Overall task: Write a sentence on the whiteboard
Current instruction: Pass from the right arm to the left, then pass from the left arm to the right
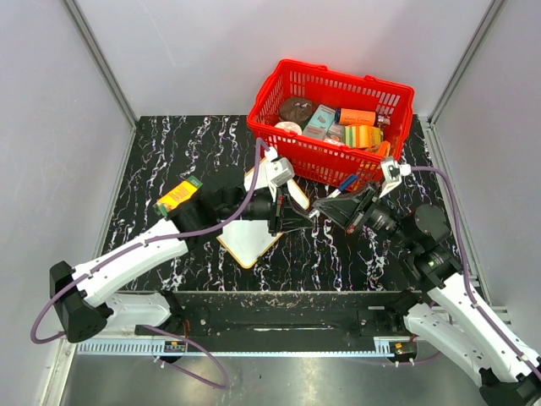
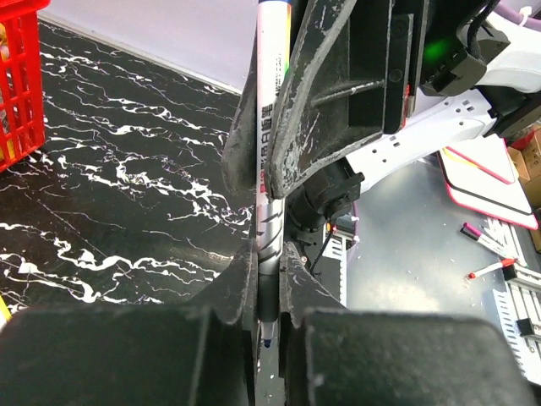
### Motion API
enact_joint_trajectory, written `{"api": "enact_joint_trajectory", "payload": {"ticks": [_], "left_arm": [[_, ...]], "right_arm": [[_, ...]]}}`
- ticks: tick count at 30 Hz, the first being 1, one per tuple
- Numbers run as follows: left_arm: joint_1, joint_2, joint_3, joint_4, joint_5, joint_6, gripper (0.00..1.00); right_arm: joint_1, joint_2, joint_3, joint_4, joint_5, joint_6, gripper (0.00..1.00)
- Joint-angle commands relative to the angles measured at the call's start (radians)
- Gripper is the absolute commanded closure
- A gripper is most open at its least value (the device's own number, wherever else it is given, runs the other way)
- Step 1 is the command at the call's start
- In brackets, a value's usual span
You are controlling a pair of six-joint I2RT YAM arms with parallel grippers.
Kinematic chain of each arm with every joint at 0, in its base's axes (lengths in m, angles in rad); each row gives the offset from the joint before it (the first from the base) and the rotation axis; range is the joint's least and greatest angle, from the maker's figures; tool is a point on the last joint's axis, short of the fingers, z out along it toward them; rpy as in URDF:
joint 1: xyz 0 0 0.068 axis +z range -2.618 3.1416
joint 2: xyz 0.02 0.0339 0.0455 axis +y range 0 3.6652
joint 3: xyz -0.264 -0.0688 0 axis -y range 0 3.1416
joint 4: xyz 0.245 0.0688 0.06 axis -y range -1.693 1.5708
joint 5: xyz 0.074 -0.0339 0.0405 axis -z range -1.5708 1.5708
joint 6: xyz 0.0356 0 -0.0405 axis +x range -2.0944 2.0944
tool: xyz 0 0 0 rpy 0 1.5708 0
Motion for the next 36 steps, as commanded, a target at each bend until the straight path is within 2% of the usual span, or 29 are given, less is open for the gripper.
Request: {"api": "enact_joint_trajectory", "payload": {"ticks": [1,3,5,7,8,10,11,15,18,22,27,30,32,34,36], "left_arm": [[0.020,0.005,0.050,0.073,-0.028,-0.002,1.00],[0.023,-0.006,0.048,0.070,-0.014,0.007,1.00],[0.025,-0.015,0.051,0.039,-0.009,0.027,1.00],[0.026,-0.028,0.061,-0.007,-0.012,0.042,1.00],[0.026,-0.029,0.064,-0.024,-0.008,0.057,1.00],[0.028,-0.040,0.070,-0.059,0.001,0.071,1.00],[0.028,-0.044,0.073,-0.074,0.015,0.085,1.00],[0.028,-0.055,0.079,-0.122,0.035,0.111,1.00],[0.028,-0.063,0.079,-0.136,0.083,0.125,1.00],[0.028,-0.060,0.081,-0.134,0.142,0.123,1.00],[0.028,-0.054,0.079,-0.122,0.173,0.117,1.00],[0.028,-0.054,0.081,-0.116,0.178,0.114,1.00],[0.025,-0.054,0.081,-0.113,0.178,0.113,1.00],[0.026,-0.052,0.081,-0.111,0.185,0.110,1.00],[0.026,-0.051,0.081,-0.110,0.184,0.110,1.00]], "right_arm": [[0.004,-0.009,0.029,-0.030,-0.028,-0.029,1.00],[0.006,0.006,0.044,-0.059,-0.059,-0.057,1.00],[0.006,0.033,0.063,-0.081,-0.126,-0.080,0.83],[0.006,0.049,0.087,-0.102,-0.158,-0.091,0.70],[0.006,0.052,0.091,-0.104,-0.167,-0.094,0.55],[0.004,0.047,0.092,-0.104,-0.175,-0.100,0.43],[0.005,0.043,0.094,-0.102,-0.181,-0.112,0.34],[0.006,0.044,0.115,-0.095,-0.240,-0.138,0.23],[0.006,0.038,0.123,-0.098,-0.240,-0.146,0.23],[0.006,0.035,0.120,-0.070,-0.232,-0.126,0.33],[0.006,0.046,0.115,-0.047,-0.247,-0.095,0.38],[0.006,0.053,0.111,-0.046,-0.246,-0.085,0.45],[0.006,0.057,0.109,-0.041,-0.243,-0.074,0.53],[0.004,0.060,0.107,-0.041,-0.238,-0.072,0.57],[0.006,0.063,0.109,-0.036,-0.238,-0.069,0.70]]}}
